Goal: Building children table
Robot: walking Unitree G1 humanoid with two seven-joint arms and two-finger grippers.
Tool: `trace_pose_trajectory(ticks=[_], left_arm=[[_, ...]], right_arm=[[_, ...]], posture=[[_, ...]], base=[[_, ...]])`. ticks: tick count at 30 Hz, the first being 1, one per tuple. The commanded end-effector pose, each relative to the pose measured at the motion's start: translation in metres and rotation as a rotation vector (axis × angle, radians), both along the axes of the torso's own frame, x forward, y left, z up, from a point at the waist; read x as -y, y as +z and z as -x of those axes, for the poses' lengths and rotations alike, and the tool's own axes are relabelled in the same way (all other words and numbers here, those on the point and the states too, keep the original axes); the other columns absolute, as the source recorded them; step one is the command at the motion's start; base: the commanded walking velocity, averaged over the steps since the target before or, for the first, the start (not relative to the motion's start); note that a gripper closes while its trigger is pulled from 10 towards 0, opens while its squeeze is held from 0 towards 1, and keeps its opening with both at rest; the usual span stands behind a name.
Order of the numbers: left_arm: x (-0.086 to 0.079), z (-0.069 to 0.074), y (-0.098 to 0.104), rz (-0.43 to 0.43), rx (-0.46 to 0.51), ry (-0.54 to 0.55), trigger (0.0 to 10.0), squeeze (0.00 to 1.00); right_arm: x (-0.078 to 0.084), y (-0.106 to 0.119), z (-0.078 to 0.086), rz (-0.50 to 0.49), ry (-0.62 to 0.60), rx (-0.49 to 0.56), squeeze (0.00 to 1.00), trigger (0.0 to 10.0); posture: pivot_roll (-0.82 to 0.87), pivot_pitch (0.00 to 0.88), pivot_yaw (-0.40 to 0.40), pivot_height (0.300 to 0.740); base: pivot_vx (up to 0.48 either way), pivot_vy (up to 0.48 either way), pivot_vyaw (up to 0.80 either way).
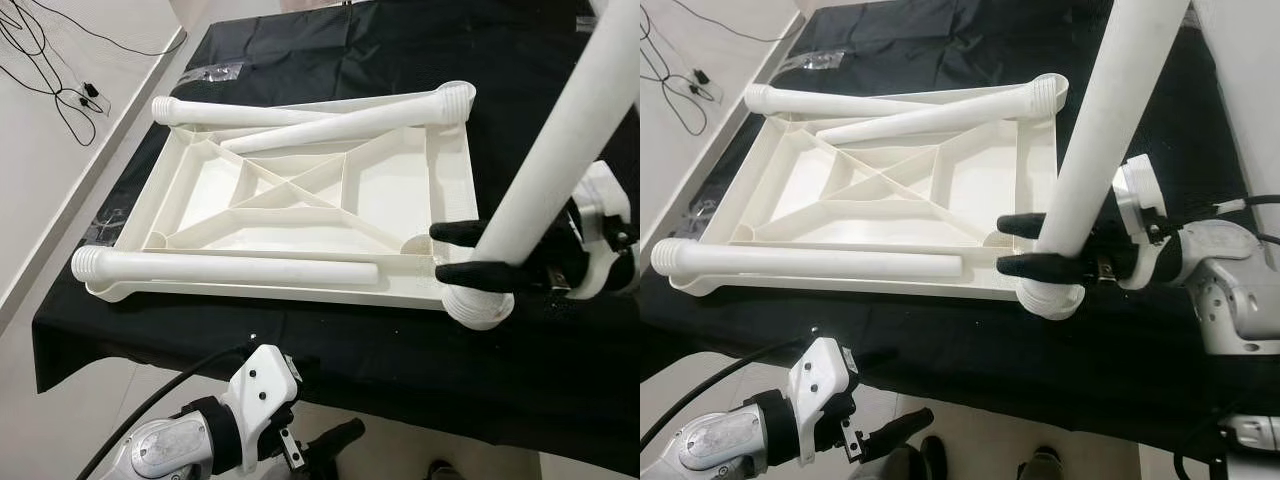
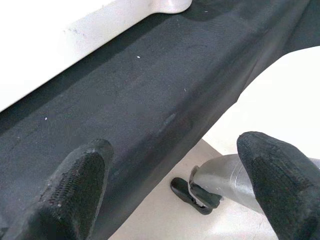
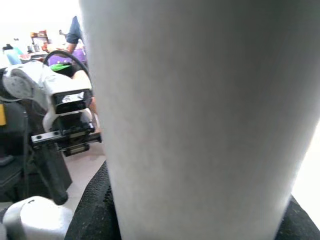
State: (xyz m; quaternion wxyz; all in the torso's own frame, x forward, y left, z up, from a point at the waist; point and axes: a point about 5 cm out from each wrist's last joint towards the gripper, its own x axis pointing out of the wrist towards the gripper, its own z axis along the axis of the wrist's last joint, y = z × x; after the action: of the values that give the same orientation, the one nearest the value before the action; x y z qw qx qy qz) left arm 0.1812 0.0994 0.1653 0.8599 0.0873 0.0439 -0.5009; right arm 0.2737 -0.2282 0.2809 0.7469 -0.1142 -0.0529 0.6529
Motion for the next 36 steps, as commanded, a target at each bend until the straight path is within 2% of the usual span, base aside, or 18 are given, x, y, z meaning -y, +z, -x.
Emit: trace_pose_trajectory(ticks=[1, 9, 22, 23, 27, 36], left_arm=[[-0.004, 0.002, -0.003, -0.026, -0.022, 0.015, 10.0, 0.0], [-0.005, 0.001, -0.002, -0.029, -0.015, 0.018, 10.0, 0.0], [-0.005, 0.002, -0.003, -0.038, -0.014, 0.013, 10.0, 0.0], [-0.005, 0.002, -0.003, -0.041, -0.013, 0.013, 10.0, 0.0], [-0.005, 0.002, -0.003, -0.043, -0.012, 0.013, 10.0, 0.0], [-0.005, 0.001, -0.003, -0.045, -0.01, 0.011, 10.0, 0.0]], right_arm=[[-0.001, -0.013, -0.001, 0.031, 0.008, -0.057, 0.0, 10.0], [0.007, -0.01, -0.007, 0.027, -0.049, -0.037, 0.0, 10.0], [0.014, -0.011, -0.005, 0.045, -0.072, -0.041, 0.0, 10.0], [0.019, -0.012, -0.006, 0.073, -0.091, -0.044, 0.0, 10.0], [0.022, -0.012, -0.007, 0.108, -0.102, -0.04, 0.0, 10.0], [0.015, -0.019, 0.0, 0.23, -0.073, -0.019, 0.0, 10.0]], posture=[[0.05, 0.354, 0.202, 0.74], [0.05, 0.353, 0.201, 0.74], [0.05, 0.351, 0.201, 0.74], [0.05, 0.351, 0.201, 0.74], [0.05, 0.35, 0.202, 0.74], [0.05, 0.346, 0.204, 0.74]], base=[[0.0, 0.0, 0.0], [0.0, 0.0, 0.0], [0.0, 0.0, 0.0], [0.0, 0.0, 0.0], [0.0, 0.0, 0.0], [0.0, 0.0, 0.0]])
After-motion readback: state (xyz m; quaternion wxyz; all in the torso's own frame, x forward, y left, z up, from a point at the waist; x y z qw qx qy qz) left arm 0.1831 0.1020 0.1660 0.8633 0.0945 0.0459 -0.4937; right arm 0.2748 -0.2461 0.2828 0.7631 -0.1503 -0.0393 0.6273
